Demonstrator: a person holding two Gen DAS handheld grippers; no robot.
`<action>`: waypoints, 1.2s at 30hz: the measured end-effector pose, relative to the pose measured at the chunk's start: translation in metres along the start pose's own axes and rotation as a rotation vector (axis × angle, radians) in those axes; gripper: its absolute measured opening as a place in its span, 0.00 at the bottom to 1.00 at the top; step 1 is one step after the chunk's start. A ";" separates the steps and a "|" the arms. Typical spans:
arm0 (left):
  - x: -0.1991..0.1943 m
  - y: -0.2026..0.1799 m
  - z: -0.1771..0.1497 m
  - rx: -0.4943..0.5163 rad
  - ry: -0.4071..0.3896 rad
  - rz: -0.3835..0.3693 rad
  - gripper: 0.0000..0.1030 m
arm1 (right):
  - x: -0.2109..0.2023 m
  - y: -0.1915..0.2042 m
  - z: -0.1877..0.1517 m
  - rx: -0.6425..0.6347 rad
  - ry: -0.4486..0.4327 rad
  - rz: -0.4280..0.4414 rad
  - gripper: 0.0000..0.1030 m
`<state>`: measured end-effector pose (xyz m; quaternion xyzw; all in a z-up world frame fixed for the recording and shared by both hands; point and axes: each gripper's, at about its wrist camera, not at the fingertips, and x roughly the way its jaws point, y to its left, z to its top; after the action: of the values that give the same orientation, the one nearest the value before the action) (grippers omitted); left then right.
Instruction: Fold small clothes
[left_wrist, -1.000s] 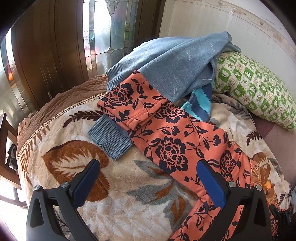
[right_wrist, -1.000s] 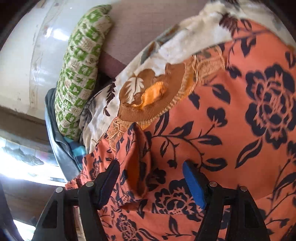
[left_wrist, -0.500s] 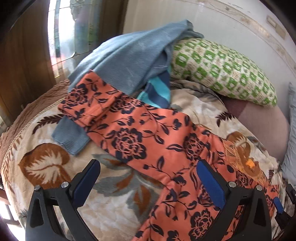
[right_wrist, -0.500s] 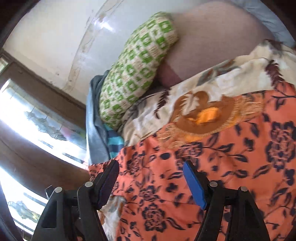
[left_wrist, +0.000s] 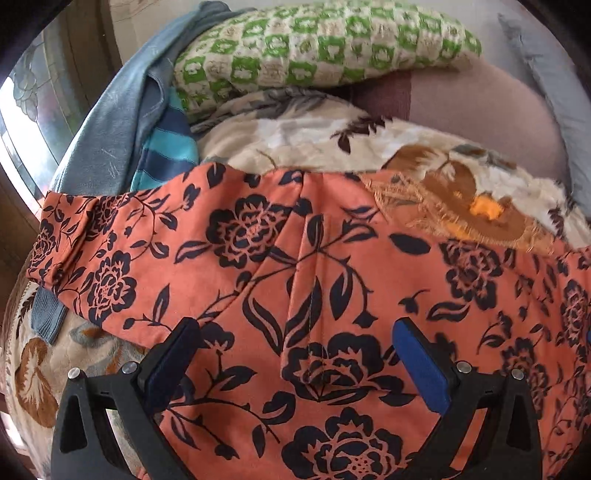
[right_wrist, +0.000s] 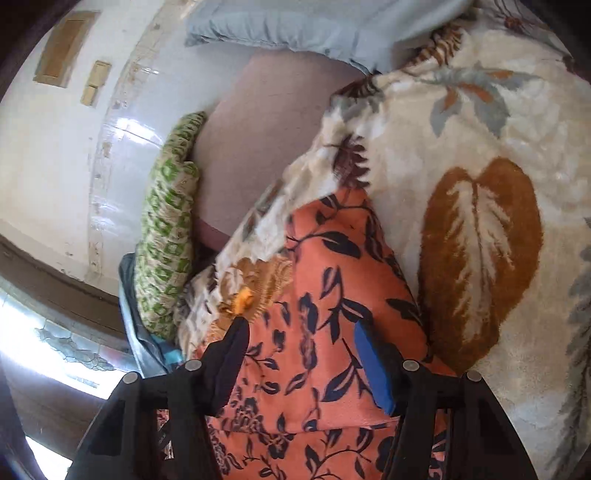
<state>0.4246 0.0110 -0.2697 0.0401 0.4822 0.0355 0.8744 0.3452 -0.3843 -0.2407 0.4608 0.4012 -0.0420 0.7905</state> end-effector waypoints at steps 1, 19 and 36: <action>0.009 -0.003 -0.004 0.013 0.032 0.021 1.00 | 0.010 -0.008 0.001 0.024 0.035 -0.028 0.60; -0.046 0.089 0.003 -0.196 -0.039 0.084 1.00 | 0.006 0.022 -0.003 -0.090 0.022 0.011 0.68; -0.002 0.351 -0.034 -1.007 -0.111 -0.406 1.00 | 0.035 0.072 -0.065 -0.384 0.095 -0.020 0.68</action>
<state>0.3867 0.3607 -0.2492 -0.4756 0.3568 0.0904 0.7990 0.3614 -0.2835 -0.2304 0.2992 0.4432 0.0495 0.8436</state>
